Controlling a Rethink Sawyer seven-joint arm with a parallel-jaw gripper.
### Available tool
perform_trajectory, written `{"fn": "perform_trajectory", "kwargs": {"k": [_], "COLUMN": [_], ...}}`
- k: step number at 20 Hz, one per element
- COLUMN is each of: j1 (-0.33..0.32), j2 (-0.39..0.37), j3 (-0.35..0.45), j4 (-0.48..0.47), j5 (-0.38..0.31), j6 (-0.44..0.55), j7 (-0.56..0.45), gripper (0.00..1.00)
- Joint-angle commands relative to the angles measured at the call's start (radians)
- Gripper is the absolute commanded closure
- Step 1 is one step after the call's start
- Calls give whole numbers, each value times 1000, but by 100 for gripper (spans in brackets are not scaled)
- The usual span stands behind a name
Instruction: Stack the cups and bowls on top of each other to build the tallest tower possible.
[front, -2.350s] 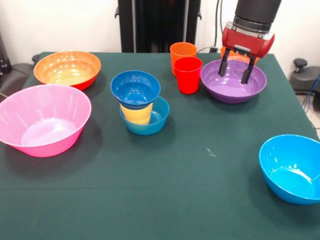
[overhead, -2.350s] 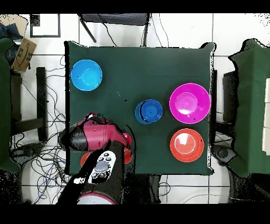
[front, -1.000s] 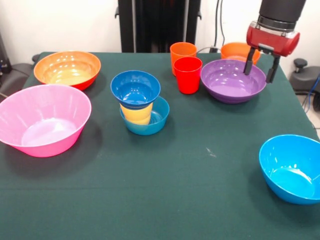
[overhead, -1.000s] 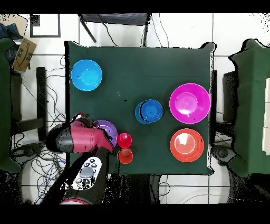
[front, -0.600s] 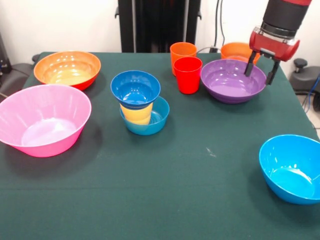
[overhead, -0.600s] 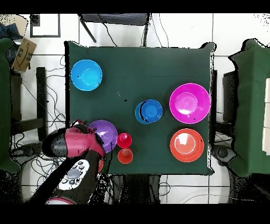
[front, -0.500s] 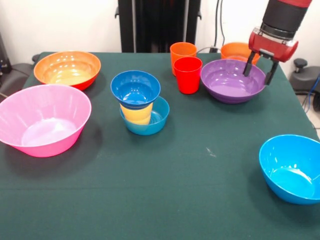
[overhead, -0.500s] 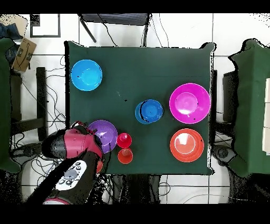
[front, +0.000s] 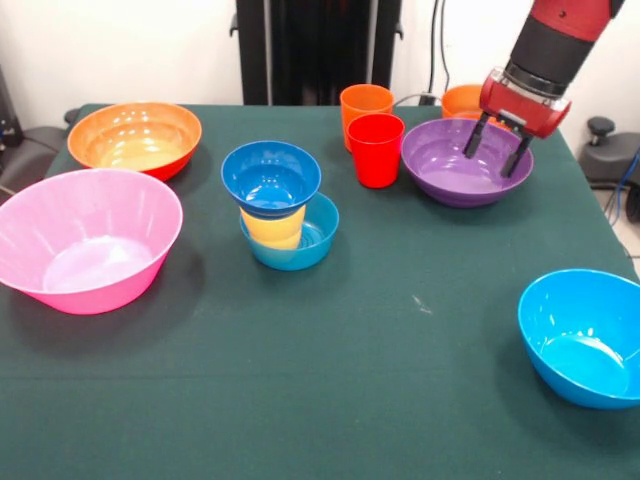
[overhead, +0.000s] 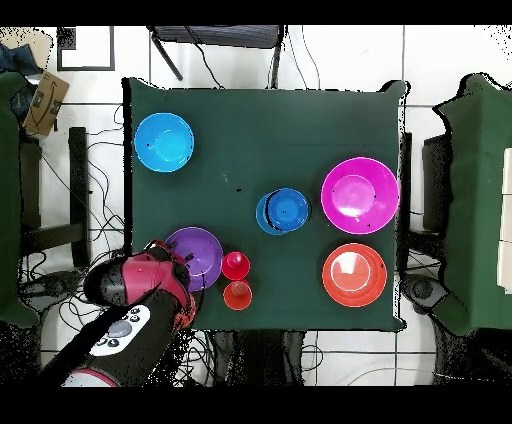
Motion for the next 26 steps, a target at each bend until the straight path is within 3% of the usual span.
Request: {"fn": "perform_trajectory", "kwargs": {"k": [1,8,13,17,24,26], "j1": [-65,-109,-176,-226,-264,-255], "j2": [0,-118,-264,-334,-348,-347], "j3": [75,87,162,248,344,337], "j4": [-50,-19,52,106,168,157], "j5": [16,-26,-75,-98,-139,-163], "j6": [-36,80,146,159,132,161], "j7": [121,50,-44,-78,-92,-104], "gripper": [0,0,0,0,0,0]}}
